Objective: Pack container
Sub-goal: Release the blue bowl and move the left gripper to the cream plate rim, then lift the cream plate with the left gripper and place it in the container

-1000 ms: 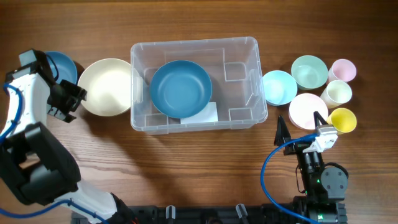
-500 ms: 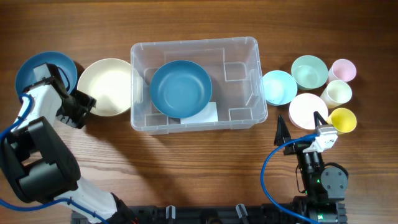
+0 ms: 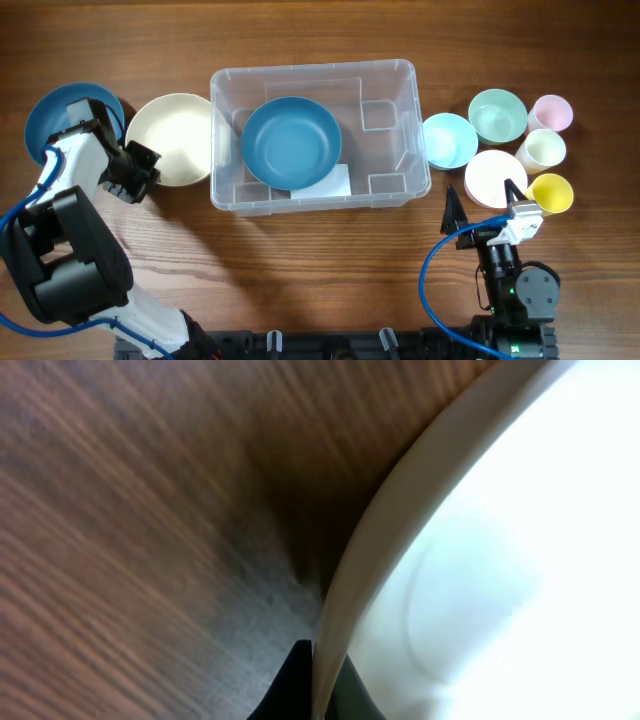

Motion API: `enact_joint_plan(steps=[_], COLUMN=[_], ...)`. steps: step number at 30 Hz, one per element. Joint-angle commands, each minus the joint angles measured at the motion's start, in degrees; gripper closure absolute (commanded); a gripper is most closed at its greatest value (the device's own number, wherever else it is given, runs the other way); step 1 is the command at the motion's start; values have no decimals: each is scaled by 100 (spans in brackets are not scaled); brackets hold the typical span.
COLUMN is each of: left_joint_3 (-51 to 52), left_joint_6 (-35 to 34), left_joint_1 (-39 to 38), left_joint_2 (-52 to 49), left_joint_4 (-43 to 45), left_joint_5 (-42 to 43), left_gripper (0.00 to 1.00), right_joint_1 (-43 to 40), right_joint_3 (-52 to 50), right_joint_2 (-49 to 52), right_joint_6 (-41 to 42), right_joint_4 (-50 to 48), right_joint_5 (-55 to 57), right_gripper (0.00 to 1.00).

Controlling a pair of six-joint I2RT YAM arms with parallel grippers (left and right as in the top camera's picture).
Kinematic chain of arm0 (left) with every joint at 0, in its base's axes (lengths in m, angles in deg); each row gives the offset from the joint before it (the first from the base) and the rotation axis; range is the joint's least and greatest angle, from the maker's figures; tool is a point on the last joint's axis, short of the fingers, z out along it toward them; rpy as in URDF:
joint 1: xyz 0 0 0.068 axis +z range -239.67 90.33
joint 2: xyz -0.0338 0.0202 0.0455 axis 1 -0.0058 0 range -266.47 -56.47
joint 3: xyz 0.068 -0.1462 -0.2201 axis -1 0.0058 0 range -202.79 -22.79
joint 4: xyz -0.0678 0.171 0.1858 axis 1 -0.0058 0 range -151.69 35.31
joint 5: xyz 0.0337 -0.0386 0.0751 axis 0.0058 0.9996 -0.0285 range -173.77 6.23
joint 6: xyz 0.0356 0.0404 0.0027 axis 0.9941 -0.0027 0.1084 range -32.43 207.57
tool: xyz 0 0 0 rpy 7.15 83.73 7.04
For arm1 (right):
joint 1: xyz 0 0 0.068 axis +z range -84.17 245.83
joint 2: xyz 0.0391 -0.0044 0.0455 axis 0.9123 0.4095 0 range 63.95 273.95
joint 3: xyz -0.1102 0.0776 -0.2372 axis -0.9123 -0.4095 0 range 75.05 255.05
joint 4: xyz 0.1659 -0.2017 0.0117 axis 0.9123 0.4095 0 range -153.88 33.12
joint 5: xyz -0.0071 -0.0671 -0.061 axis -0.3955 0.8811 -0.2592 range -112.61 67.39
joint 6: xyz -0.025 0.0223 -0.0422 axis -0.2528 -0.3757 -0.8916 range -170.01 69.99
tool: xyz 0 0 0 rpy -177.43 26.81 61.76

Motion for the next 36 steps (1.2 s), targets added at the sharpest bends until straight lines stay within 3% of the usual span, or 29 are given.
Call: enact_joint_plan(steps=[1,15,25,30,36], left_joint_3=[59,59,59,59,59], left_joint_6=[-13,-57,-52,46,1036], left_joint_1=[-37,-37,-225,-861,-2151], left_joint_2=[264,3121,4813,5058,4828], left_joint_4=[-343,-1215,-1207,-933,-323], left_joint_5=[-37,-1080,-835,-44,105], left_gripper=[96,96,96,96,96], right_joint_1=[13,13,13,13,13], right_joint_3=[-7,-7,-7,-7,-7], right_joint_2=[-11,-11,-11,-11,-11], right_joint_6=[-39,-37,-37,-37,-37], right_joint_4=[-31,-31,-31,-31,-31], right_joint_5=[-4,-4,-4,-4,-2], right_gripper=[0,0,0,0,0])
